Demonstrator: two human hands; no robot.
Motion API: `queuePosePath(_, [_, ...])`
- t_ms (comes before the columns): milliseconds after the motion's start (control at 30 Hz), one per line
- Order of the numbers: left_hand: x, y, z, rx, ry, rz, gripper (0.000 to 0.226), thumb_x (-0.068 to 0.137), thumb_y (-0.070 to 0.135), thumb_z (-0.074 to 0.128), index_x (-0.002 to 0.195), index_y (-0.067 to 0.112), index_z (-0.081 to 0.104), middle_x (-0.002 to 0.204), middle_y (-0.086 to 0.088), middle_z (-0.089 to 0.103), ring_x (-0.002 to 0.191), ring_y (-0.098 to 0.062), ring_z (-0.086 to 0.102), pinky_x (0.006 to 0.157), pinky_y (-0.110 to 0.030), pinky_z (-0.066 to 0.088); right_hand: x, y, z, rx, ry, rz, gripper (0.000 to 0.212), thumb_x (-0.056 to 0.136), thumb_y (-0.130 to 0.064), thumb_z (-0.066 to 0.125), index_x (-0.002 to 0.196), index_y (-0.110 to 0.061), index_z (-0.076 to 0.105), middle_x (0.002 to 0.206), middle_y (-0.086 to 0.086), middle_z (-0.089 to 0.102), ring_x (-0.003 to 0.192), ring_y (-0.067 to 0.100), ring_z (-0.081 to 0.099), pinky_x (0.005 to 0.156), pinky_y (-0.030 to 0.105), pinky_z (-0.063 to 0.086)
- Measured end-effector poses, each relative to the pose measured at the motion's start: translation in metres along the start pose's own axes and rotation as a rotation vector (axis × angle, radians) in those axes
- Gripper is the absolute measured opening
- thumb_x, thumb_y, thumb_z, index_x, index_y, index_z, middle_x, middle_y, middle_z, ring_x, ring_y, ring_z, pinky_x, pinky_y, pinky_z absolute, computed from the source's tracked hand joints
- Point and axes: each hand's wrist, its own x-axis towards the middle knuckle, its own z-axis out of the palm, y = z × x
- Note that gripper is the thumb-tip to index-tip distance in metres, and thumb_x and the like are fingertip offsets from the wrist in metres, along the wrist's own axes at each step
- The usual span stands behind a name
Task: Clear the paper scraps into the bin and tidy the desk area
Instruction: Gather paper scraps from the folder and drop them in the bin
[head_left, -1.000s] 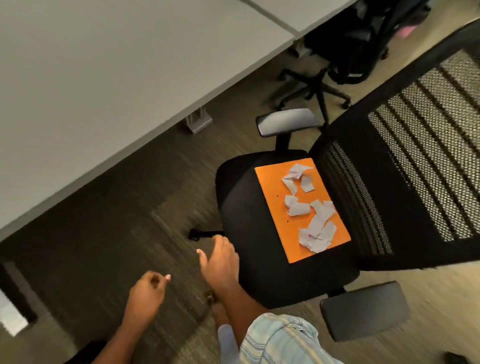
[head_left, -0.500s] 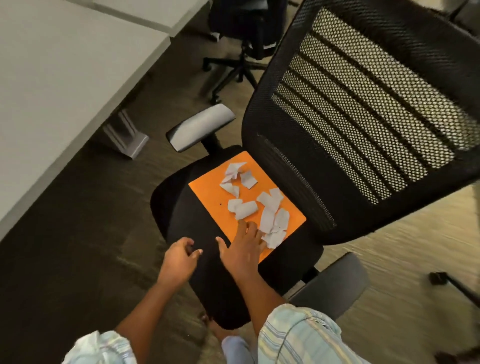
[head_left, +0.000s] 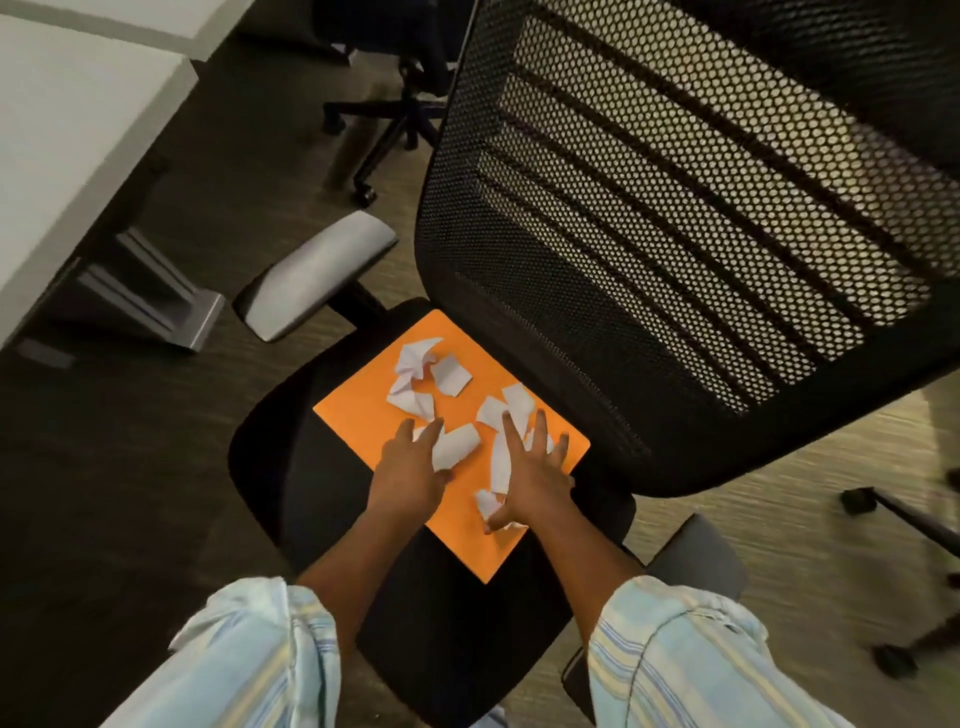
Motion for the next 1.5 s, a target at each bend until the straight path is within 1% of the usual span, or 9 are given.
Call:
queuePosePath(167, [0.028, 0.002, 0.022, 0.219, -0.062, 0.053, 0.070, 0.088, 0.035, 0.060, 0.145, 0.038, 0.020, 0.156, -0.013, 0.017, 0.132, -0.037, 0.034, 0.097, -0.048, 0.044, 0.023, 0.002, 0.002, -0.071, -0.045, -0.044, 0.149, 0.053, -0.042, 0.091, 0.133, -0.049, -0.035, 0.146, 0.002, -0.046, 0.140, 0.048, -0.019, 0.099, 0.057, 0.043])
queuePosePath(400, [0.035, -0.021, 0.043, 0.280, -0.078, 0.087, 0.052, 0.093, 0.030, 0.048, 0.142, 0.033, 0.031, 0.143, -0.013, 0.031, 0.118, -0.033, 0.041, 0.093, -0.042, 0.044, 0.032, -0.005, 0.014, -0.063, -0.084, -0.042, 0.139, 0.058, -0.034, 0.090, 0.136, -0.056, -0.023, 0.153, -0.003, -0.034, 0.143, 0.045, -0.009, 0.100, 0.059, 0.040])
queuePosePath(533, [0.033, -0.028, 0.047, 0.124, -0.090, 0.107, 0.046, 0.091, 0.017, 0.052, 0.136, 0.023, 0.043, 0.135, -0.015, 0.036, 0.118, -0.035, 0.040, 0.097, -0.041, 0.043, 0.031, -0.017, 0.018, -0.034, -0.096, -0.014, 0.113, 0.071, -0.031, 0.082, 0.144, -0.051, -0.003, 0.158, 0.000, -0.015, 0.144, 0.039, -0.001, 0.102, 0.058, 0.035])
queuePosePath(700, [0.024, -0.029, 0.047, -0.175, -0.063, 0.080, 0.033, 0.089, 0.000, 0.050, 0.120, 0.004, 0.057, 0.129, -0.024, 0.047, 0.115, -0.040, 0.047, 0.090, -0.035, 0.042, 0.021, -0.031, 0.037, 0.178, 0.201, -0.036, 0.060, 0.088, -0.014, 0.064, 0.139, -0.036, 0.041, 0.152, -0.003, 0.024, 0.125, 0.025, 0.031, 0.093, 0.031, 0.042])
queuePosePath(833, [0.013, -0.035, 0.046, -0.363, -0.038, -0.064, 0.036, 0.087, 0.003, 0.052, 0.121, 0.009, 0.059, 0.103, -0.004, 0.059, 0.087, -0.016, 0.055, 0.071, -0.015, 0.038, 0.015, -0.034, 0.051, 0.479, 0.244, 0.019, 0.029, 0.090, -0.018, 0.059, 0.118, -0.025, 0.060, 0.127, 0.004, 0.047, 0.105, 0.018, 0.046, 0.082, 0.023, 0.041])
queuePosePath(933, [0.007, -0.040, 0.040, -0.456, -0.020, -0.139, 0.034, 0.083, 0.000, 0.052, 0.112, 0.011, 0.067, 0.088, 0.013, 0.056, 0.082, -0.007, 0.053, 0.061, -0.011, 0.039, 0.014, -0.034, 0.052, 0.415, 0.219, 0.002, 0.030, 0.090, -0.010, 0.059, 0.118, -0.016, 0.062, 0.122, 0.007, 0.051, 0.115, 0.027, 0.048, 0.092, 0.026, 0.043])
queuePosePath(1133, [-0.011, -0.043, 0.031, -0.556, 0.131, -0.242, 0.032, 0.082, 0.001, 0.059, 0.113, 0.007, 0.068, 0.115, -0.009, 0.068, 0.106, -0.021, 0.062, 0.080, -0.019, 0.044, 0.011, -0.034, 0.037, 0.548, 0.321, -0.014, 0.026, 0.085, 0.003, 0.058, 0.110, 0.002, 0.066, 0.113, 0.019, 0.063, 0.103, 0.030, 0.060, 0.090, 0.029, 0.047])
queuePosePath(1333, [-0.036, -0.050, 0.010, -0.610, 0.255, -0.285, 0.032, 0.078, -0.003, 0.065, 0.107, 0.009, 0.071, 0.109, -0.008, 0.071, 0.100, -0.019, 0.065, 0.089, -0.032, 0.054, -0.002, -0.037, 0.021, 0.729, 0.367, 0.036, 0.023, 0.086, 0.010, 0.051, 0.102, 0.008, 0.067, 0.107, 0.023, 0.066, 0.096, 0.029, 0.062, 0.084, 0.032, 0.051])
queuePosePath(1500, [-0.072, -0.059, -0.005, -0.672, 0.328, -0.348, 0.029, 0.076, -0.001, 0.067, 0.100, 0.014, 0.074, 0.099, -0.001, 0.074, 0.089, -0.009, 0.065, 0.081, -0.023, 0.052, -0.033, -0.055, 0.015, 0.785, 0.365, -0.014, 0.024, 0.088, 0.007, 0.049, 0.105, 0.006, 0.066, 0.108, 0.020, 0.065, 0.098, 0.029, 0.061, 0.085, 0.029, 0.049])
